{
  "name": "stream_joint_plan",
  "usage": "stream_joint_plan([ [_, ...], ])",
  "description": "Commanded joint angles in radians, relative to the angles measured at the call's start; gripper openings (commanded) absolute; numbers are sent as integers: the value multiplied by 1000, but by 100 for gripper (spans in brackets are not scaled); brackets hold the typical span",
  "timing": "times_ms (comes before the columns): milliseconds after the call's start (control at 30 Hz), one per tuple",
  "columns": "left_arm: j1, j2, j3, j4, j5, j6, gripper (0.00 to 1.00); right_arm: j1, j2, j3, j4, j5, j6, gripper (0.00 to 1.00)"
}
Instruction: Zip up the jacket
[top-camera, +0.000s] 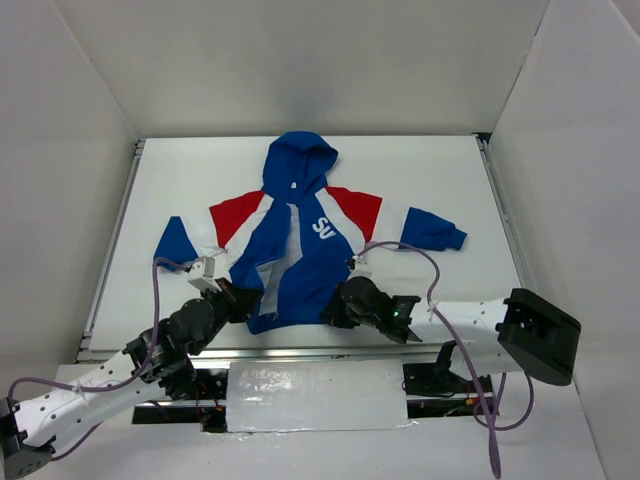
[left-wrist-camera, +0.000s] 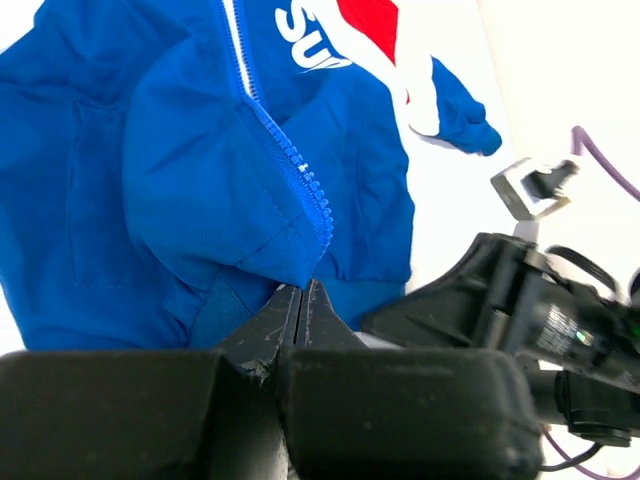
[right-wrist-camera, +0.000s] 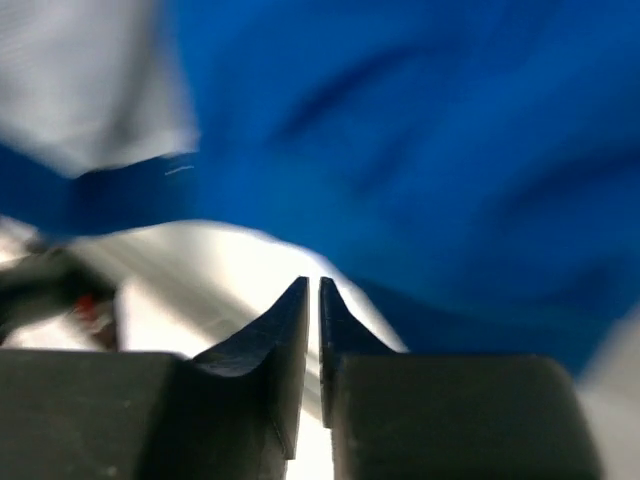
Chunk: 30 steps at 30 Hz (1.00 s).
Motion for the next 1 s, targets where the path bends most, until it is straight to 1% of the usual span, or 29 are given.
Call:
stream_joint_plan([
  [0,4,-14,-13,4,-22,-11,0,-50,58,40,-238,51,62,14],
  [67,4,-17,-13,-4,-20,-9,0,-85,107,55,-281,46,79,9],
  [200,4,-25,-2,-45,-26,-8,0,-167,149,63,-348,46,105,10],
  [233,6,-31,0,-53,-28,-8,0,-212,151,61,-351,41,102,10],
  [267,4,-32,3,-62,-33,-8,0,-239,151,60,-359,37,87,12],
  [333,4,-42,3,-77,-42,-11,0,-292,154,72,-368,32,56,12],
  [367,4,-45,1,-80,-43,-11,0,-327,157,82,-393,47,15,12],
  [433,4,-51,-3,-80,-46,-14,0,-348,172,150,-463,101,-28,13],
  [467,4,-49,-5,-79,-46,-14,0,-352,181,208,-488,150,-97,14],
  [533,6,-46,-5,-77,-46,-12,0,-352,200,265,-540,182,-151,15],
  [567,4,-45,-4,-76,-46,-9,0,-352,192,280,-531,134,-227,18],
  [633,4,-36,1,-77,-43,-3,0,-305,133,283,-505,106,-284,21],
  [667,4,-33,4,-80,-43,0,0,-267,79,293,-500,87,-304,30],
  [700,4,-29,6,-83,-43,3,0,-248,78,288,-480,55,-335,37],
  [733,4,-23,7,-83,-45,3,0,-234,27,284,-415,11,-375,41],
  [767,4,-23,9,-83,-45,3,0,-218,5,273,-381,-32,-449,62],
  [800,4,-20,7,-77,-45,7,0,-193,-13,271,-356,-102,-485,65],
  [833,4,-20,7,-73,-42,9,0,-184,-9,273,-326,-126,-517,66],
  [867,4,-17,9,-68,-39,9,0,-176,5,305,-333,-126,-559,65],
  [900,4,-14,7,-62,-36,9,0,-168,28,331,-350,-102,-574,64],
  [933,4,-11,7,-60,-36,9,0,-155,87,357,-382,-91,-612,59],
  [967,4,-10,9,-57,-34,9,0,-147,121,416,-400,-80,-634,56],
])
